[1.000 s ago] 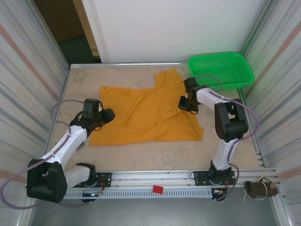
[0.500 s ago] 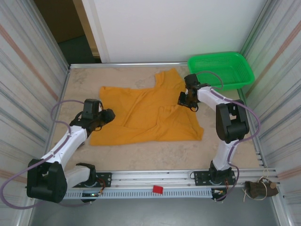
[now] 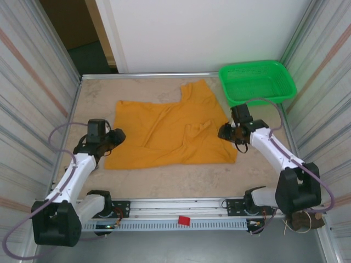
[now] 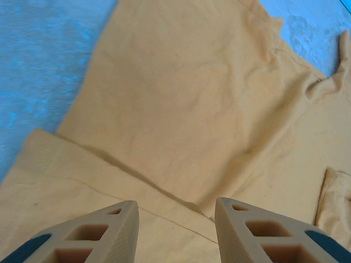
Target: Fold the inside-out t-shirt
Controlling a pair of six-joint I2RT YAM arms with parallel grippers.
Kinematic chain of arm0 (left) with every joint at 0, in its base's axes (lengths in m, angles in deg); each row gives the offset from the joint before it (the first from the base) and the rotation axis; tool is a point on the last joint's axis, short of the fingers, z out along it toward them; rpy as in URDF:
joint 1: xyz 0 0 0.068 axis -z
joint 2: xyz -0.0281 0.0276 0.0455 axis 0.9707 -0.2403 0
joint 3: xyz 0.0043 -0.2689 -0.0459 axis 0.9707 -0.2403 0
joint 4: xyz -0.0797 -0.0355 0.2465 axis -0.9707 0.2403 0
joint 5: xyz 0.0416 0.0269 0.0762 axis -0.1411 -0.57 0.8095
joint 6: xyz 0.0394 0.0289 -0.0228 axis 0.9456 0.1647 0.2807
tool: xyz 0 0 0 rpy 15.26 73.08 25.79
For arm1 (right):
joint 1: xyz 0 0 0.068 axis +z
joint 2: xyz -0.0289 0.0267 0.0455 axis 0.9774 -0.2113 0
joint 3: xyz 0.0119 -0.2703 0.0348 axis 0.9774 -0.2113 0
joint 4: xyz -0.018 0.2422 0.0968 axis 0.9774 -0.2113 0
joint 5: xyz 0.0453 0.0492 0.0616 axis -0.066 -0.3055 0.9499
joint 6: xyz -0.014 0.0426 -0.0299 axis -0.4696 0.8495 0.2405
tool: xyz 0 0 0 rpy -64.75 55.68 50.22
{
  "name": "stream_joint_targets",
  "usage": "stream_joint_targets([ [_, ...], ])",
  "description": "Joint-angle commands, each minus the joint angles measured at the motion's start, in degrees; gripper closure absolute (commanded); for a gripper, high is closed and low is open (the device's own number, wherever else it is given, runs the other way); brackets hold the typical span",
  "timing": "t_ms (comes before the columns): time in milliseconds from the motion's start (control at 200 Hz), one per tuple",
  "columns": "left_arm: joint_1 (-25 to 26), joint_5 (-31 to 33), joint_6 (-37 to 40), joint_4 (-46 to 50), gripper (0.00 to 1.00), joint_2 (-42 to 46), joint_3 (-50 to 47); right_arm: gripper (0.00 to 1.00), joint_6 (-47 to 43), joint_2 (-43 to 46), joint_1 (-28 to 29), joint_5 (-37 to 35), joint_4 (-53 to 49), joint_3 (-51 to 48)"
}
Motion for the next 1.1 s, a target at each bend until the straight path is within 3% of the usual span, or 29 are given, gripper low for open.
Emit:
stream_joint_targets([
  [0,-3.1,-2.6,0.7,3.6,0.59,2.6,-0.9,0.51,1.7,1.2,2.9,-1.7,-3.4,-4.4],
  [251,-6.4,-4.9,2.8,5.4,0.59,2.6,-0.1,0.52,2.6,-1.2,4.9,-3.2,-1.8,-7.2],
  [456,-6.5,-6.1,2.7,4.4,0.58,1.4,-0.5,0.6,2.3,-3.2,5.0,-3.5,-1.2,-6.9],
  [506,-6.5,-6.2,2.7,4.3,0.59,1.2,-0.6,0.64,2.4,-3.4,5.0,-3.7,-1.1,-7.0],
  [691,-6.5,-6.8,2.7,4.0,0.58,1.0,-0.7,1.0,3.2,-3.4,3.3,-4.2,-2.2,-7.7],
  [1092,-6.5,-7.8,2.1,3.6,0.58,0.2,-1.2,1.0,7.8,7.2,-6.8,-3.1,-7.0,-12.7],
])
